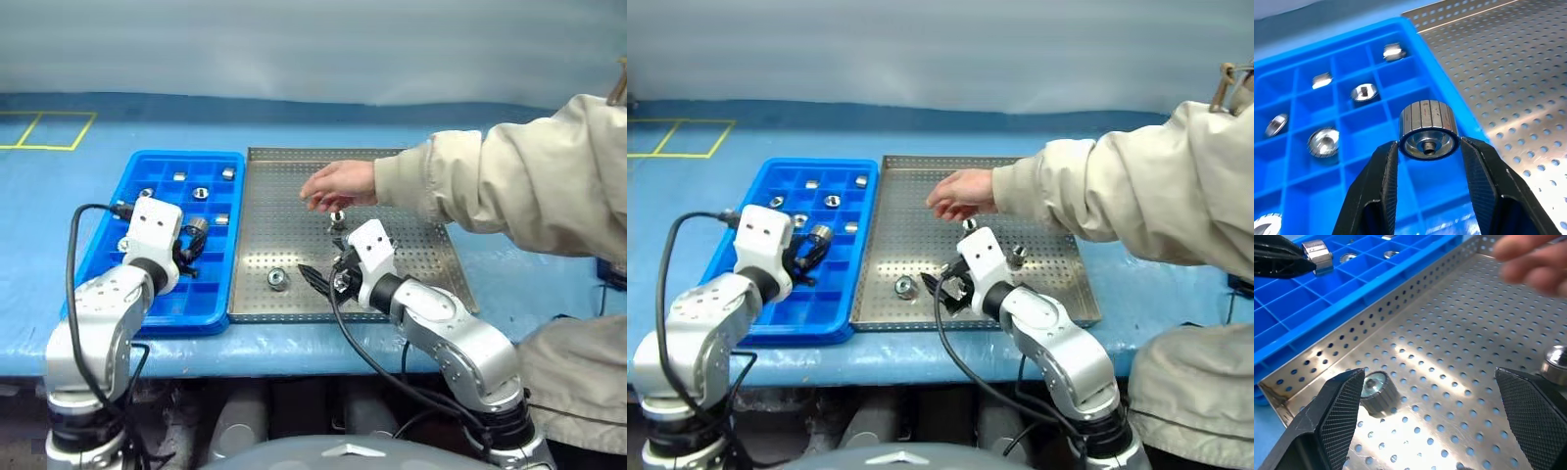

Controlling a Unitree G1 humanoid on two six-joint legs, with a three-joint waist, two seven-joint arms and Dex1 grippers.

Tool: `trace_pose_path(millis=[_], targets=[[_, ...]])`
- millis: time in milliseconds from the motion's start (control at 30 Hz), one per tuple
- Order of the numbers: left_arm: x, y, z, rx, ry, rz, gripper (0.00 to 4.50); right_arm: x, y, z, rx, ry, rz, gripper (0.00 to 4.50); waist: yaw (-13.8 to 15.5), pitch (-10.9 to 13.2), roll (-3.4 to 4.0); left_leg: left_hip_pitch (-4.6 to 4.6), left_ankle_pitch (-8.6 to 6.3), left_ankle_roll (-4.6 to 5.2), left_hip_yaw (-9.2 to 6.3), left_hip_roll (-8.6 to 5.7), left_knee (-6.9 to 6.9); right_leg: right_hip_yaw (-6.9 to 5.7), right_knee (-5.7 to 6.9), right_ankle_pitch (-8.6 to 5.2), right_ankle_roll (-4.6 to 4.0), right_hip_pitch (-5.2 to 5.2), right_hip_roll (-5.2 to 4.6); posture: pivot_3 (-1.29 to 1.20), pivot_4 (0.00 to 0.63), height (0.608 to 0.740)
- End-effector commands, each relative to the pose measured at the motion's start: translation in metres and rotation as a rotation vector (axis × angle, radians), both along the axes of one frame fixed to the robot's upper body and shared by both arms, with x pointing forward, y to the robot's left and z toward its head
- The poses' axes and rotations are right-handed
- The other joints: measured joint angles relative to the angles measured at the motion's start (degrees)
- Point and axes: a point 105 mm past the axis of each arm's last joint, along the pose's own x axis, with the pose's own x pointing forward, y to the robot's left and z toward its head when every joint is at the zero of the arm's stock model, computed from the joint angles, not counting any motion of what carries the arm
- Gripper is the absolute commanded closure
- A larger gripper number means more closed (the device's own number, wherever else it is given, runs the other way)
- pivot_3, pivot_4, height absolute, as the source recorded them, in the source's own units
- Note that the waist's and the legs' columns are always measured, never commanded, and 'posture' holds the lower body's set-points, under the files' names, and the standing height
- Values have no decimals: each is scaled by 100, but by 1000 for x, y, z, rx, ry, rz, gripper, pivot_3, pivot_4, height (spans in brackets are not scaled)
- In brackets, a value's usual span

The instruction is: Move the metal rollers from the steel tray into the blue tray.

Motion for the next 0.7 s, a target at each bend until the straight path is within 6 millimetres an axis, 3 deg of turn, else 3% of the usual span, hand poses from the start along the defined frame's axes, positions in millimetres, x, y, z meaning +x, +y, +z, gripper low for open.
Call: trace_pose_path(millis=[33,267,533,633,700], targets=[[-9,8,17,17,-84,70,2834,0,5,9,20,-34,40,0,67,0,0,-2,-1,3,-1,-2,4,0,-4,1,1,1,-3,222,150,740],[-21,32,4,26,-59,265,2834,-2,8,7,17,-25,71,0,175,-1,0,-2,-1,6,-8,-2,4,-7,-5,-1,-3,5,-3,245,150,740],[-8,38,-18,5,12,314,2834,0,9,8,16,-30,67,0,225,-1,-1,-4,-1,5,-13,-3,1,-17,-6,-3,-7,6,-5,223,150,740],[-6,31,-20,-27,25,266,2834,0,6,8,18,-32,48,0,213,0,-1,-8,-1,6,-13,-4,0,-17,-9,-3,-6,3,-6,200,150,740],[-4,23,-14,-78,6,219,2092,-1,3,8,18,-33,30,0,217,0,-1,-10,-1,5,-13,-3,-1,-17,-10,-3,-7,1,-7,181,150,740]])
